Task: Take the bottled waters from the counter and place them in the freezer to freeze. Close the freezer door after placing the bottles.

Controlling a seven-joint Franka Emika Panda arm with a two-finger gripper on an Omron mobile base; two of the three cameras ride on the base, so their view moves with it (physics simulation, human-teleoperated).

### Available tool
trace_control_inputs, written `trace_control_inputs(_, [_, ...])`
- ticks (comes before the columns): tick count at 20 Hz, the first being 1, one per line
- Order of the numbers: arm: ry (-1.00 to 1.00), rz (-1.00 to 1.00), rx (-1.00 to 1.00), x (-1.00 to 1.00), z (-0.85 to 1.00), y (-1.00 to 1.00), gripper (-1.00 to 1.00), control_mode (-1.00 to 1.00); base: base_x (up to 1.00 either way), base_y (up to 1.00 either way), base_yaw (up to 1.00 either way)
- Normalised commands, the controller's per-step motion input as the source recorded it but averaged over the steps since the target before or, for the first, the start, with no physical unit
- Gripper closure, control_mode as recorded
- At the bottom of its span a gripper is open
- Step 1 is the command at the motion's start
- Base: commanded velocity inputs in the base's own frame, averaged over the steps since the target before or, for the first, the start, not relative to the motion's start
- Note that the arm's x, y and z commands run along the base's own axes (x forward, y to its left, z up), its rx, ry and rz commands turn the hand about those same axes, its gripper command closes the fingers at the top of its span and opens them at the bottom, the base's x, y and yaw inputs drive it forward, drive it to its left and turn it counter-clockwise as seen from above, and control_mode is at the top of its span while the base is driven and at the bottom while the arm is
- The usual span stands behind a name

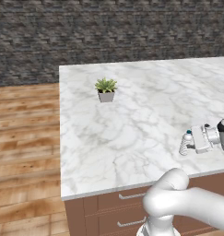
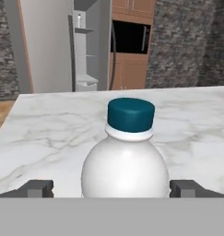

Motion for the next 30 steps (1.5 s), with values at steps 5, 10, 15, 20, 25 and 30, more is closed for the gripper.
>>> trace_control_inputs(5, [0.00, 0.02, 0.00, 0.01, 0.00, 0.11, -1.00, -1.00, 0.00, 0.00, 0.00])
trace_control_inputs(10, [0.00, 0.01, 0.00, 0.00, 0.00, 0.09, -1.00, -1.00, 0.00, 0.00, 0.00])
trace_control_inputs(15, [0.00, 0.00, 0.00, 0.00, 0.00, 0.04, 1.00, -1.00, 0.00, 0.00, 0.00])
trace_control_inputs(20, [0.00, 0.00, 0.00, 0.00, 0.00, 0.00, 1.00, -1.00, 0.00, 0.00, 0.00])
trace_control_inputs(25, [0.00, 0.00, 0.00, -0.01, 0.00, 0.00, 1.00, -1.00, 0.00, 0.00, 0.00])
trace_control_inputs(30, [0.03, -0.13, 0.00, -0.23, 0.19, -0.01, 1.00, -1.00, 0.00, 0.00, 0.00])
